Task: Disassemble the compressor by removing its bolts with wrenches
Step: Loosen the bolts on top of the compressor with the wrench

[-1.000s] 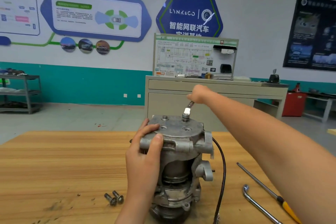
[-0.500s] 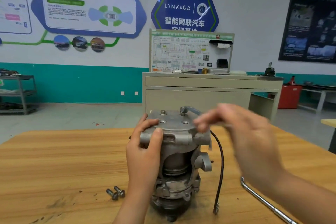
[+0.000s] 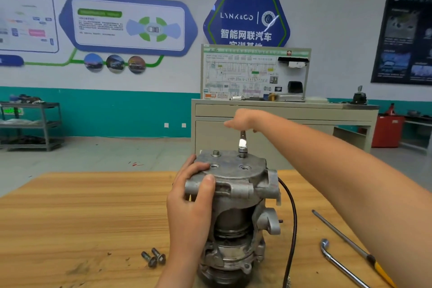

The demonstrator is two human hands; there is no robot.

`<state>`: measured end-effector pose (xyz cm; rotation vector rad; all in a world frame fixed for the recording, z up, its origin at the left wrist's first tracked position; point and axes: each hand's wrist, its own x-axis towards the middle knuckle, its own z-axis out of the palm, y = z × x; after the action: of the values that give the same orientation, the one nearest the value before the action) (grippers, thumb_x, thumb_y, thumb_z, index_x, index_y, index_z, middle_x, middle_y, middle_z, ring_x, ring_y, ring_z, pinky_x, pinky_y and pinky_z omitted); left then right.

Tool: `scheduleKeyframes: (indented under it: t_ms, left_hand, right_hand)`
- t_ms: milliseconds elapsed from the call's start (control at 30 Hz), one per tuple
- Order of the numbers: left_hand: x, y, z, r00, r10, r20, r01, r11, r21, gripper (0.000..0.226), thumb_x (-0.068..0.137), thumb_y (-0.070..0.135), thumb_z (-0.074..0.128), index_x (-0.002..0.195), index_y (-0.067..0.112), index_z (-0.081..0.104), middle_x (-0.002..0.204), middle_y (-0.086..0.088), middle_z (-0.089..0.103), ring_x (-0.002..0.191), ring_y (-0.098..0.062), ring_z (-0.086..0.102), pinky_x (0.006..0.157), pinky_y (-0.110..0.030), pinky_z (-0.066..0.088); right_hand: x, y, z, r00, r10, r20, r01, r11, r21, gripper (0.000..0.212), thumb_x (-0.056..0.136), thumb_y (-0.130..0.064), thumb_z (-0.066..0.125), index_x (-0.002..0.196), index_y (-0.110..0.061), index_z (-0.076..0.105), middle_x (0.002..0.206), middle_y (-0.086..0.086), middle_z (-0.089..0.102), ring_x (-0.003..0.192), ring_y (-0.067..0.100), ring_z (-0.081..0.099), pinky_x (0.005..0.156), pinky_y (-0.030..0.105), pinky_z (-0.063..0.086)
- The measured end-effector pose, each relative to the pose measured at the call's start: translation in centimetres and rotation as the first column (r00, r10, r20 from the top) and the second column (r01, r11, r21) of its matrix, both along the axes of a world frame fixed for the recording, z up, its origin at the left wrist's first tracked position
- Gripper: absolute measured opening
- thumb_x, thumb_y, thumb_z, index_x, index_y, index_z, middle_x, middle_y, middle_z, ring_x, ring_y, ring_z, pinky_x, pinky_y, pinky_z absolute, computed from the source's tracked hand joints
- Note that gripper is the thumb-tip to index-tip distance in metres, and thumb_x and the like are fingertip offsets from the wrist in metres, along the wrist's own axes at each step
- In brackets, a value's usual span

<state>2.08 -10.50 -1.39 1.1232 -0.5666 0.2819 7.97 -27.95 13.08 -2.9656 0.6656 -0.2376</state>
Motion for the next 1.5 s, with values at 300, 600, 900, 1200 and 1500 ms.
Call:
scheduleKeyframes:
  t_ms: [300, 600, 900, 1200, 1500]
  left_hand:
    - [-0.2, 0.0, 0.5, 0.999, 0.029, -0.027, -0.03, 0.999, -0.025, 0.007, 0.076, 0.027, 0.057, 0.08, 0.024, 0.063, 0.069, 0.013, 0.07, 0.067, -0.002, 0.064, 0.053, -0.01, 0.046]
    - [0.1, 0.0, 0.0, 0.999, 0.034, 0.003, -0.034, 0.999, 0.016, 0.019, 0.068, 0.033, 0.056, 0.08, 0.043, 0.068, 0.121, 0.026, 0.056, 0.117, 0.001, 0.05, 0.103, -0.042, 0.041]
    - [0.1, -0.1, 0.2, 1.0, 0.021, -0.008, -0.021, 1.0, 0.0, 0.013, 0.069, 0.03, 0.058, 0.076, 0.034, 0.069, 0.118, 0.023, 0.058, 0.113, 0.003, 0.052, 0.094, -0.029, 0.043]
    - [0.0, 0.3, 0.6, 1.0, 0.025, -0.007, -0.025, 0.999, 0.037, 0.012, 0.08, 0.012, 0.055, 0.077, 0.021, 0.062, 0.066, 0.021, 0.066, 0.061, 0.01, 0.057, 0.052, -0.004, 0.04]
    - [0.4, 0.5, 0.1, 1.0, -0.011, 0.023, 0.01, 0.998, 0.055, 0.026, 0.08, 0.016, 0.06, 0.077, 0.04, 0.07, 0.116, 0.034, 0.054, 0.112, 0.017, 0.045, 0.078, -0.006, 0.043]
  right_hand:
    - [-9.3, 13.2, -3.2, 0.624, 0.721, 0.302, -0.738, 0.671, -0.077, 0.045, 0.081, -0.046, 0.063, 0.115, -0.017, 0.06, 0.097, 0.002, 0.069, 0.089, 0.012, 0.061, 0.082, 0.033, 0.05]
    - [-15.3, -2.0, -5.5, 0.392, -0.506, 0.768, -0.473, 0.605, 0.641, 0.017, 0.087, -0.017, 0.061, 0.104, -0.015, 0.058, 0.089, 0.007, 0.068, 0.074, 0.017, 0.066, 0.074, 0.033, 0.052]
    - [-0.1, 1.7, -0.3, 0.995, -0.076, 0.06, 0.056, 0.956, 0.288, 0.014, 0.092, -0.011, 0.053, 0.102, -0.002, 0.05, 0.104, 0.012, 0.06, 0.07, 0.017, 0.061, 0.066, 0.032, 0.05]
    - [-9.0, 15.0, -2.4, 0.586, 0.714, 0.383, -0.78, 0.626, 0.026, 0.023, 0.093, -0.027, 0.053, 0.093, -0.009, 0.068, 0.067, -0.001, 0.068, 0.064, 0.01, 0.064, 0.068, 0.025, 0.051]
    - [-17.7, -2.7, -6.1, 0.504, -0.278, 0.818, -0.376, 0.781, 0.498, 0.022, 0.095, -0.015, 0.046, 0.106, -0.019, 0.064, 0.101, 0.004, 0.068, 0.076, 0.014, 0.069, 0.065, 0.022, 0.056]
